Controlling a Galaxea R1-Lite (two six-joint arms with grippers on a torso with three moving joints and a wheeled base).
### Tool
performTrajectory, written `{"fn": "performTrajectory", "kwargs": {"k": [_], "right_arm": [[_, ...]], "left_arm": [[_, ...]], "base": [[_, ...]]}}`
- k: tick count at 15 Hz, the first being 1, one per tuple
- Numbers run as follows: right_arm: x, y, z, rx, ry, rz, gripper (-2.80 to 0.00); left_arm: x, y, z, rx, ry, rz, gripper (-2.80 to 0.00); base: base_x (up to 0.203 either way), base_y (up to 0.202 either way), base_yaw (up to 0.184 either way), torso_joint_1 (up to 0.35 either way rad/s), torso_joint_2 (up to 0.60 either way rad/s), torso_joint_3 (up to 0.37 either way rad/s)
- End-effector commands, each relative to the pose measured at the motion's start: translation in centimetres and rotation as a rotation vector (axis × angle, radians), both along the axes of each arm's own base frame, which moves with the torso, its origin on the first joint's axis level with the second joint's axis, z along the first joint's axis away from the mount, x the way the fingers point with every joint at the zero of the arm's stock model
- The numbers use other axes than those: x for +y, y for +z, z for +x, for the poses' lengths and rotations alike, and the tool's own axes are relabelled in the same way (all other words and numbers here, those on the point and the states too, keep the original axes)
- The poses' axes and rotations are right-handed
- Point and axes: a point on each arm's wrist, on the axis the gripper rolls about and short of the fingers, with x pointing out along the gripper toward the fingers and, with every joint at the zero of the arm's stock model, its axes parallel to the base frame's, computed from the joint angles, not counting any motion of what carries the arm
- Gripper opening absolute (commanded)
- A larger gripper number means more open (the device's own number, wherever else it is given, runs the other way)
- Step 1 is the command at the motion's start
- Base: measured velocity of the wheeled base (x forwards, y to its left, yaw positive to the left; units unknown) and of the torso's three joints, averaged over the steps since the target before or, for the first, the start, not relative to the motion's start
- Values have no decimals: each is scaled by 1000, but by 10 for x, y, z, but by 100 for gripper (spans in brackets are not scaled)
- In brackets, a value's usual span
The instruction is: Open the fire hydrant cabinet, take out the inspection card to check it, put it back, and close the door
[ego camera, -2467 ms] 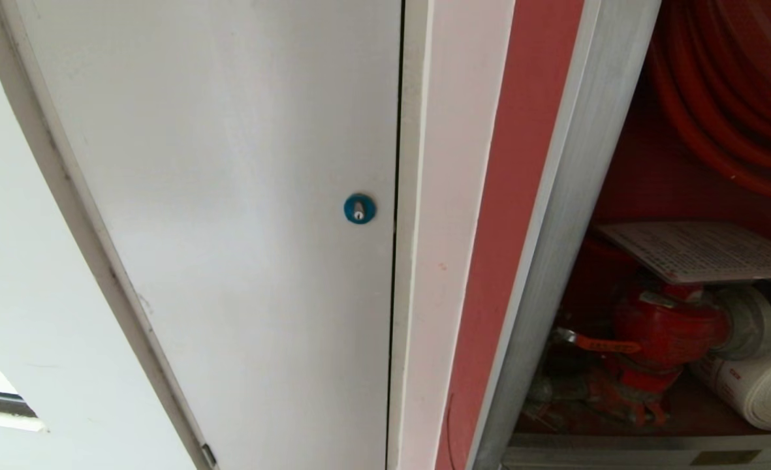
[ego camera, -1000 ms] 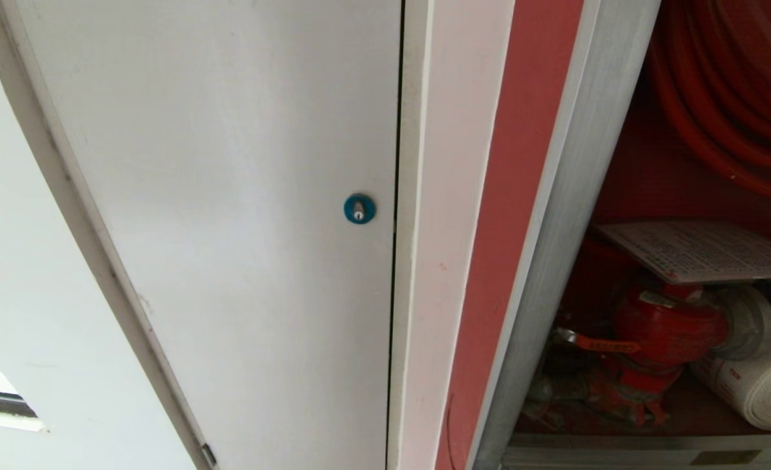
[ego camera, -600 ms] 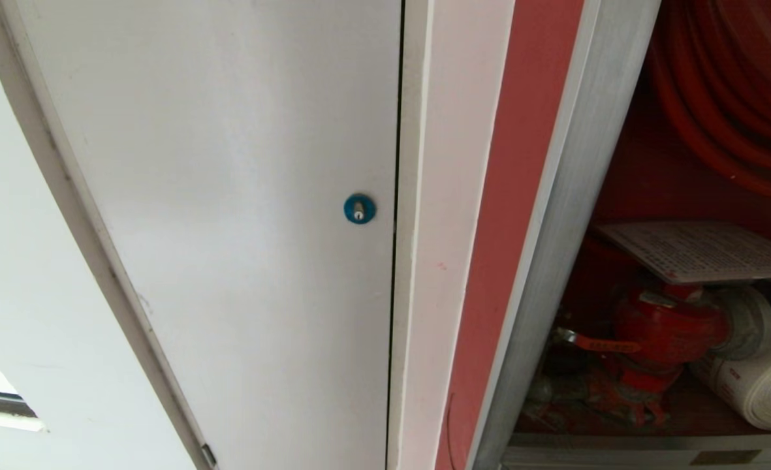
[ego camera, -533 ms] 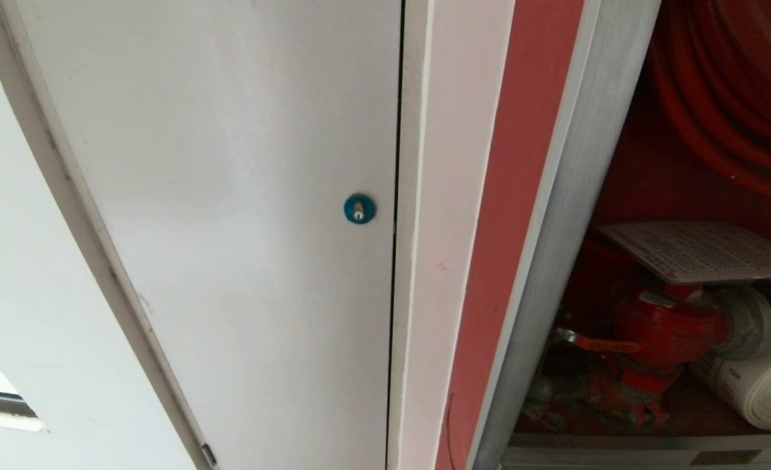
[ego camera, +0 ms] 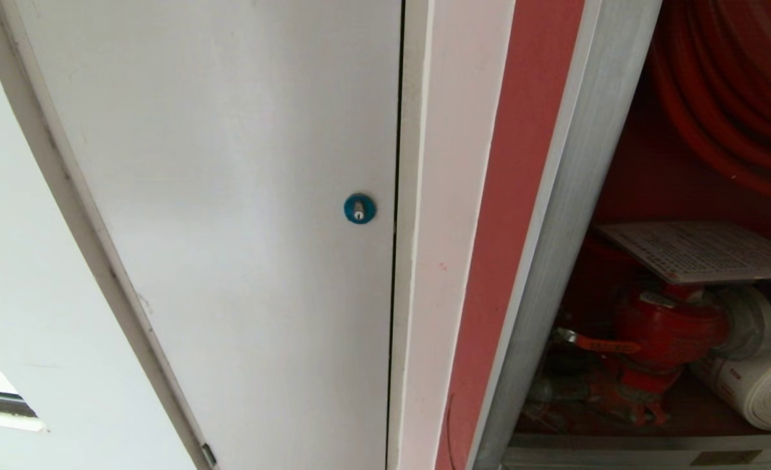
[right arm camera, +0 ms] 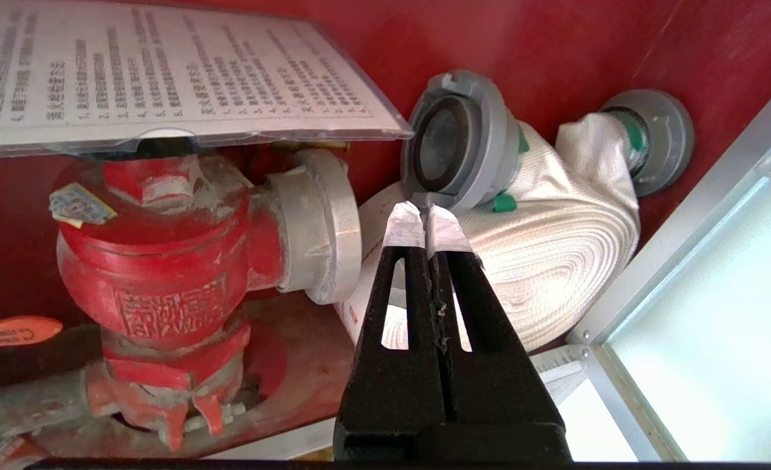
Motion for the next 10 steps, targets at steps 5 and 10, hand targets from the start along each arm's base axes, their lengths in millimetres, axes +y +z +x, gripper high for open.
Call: {"fn": "performTrajectory", "kwargs": {"k": [5,10], "right_arm": [[0,1,-11,-43,6,2,-280],[0,8,-11,-71,1,4,-280]], "left_arm": [[0,-2,0,5,-1,0,-280],[0,-2,0,6,0,0,-280]], "base": [[0,0,0,0,0,0],[0,0,0,0,0,0]]}}
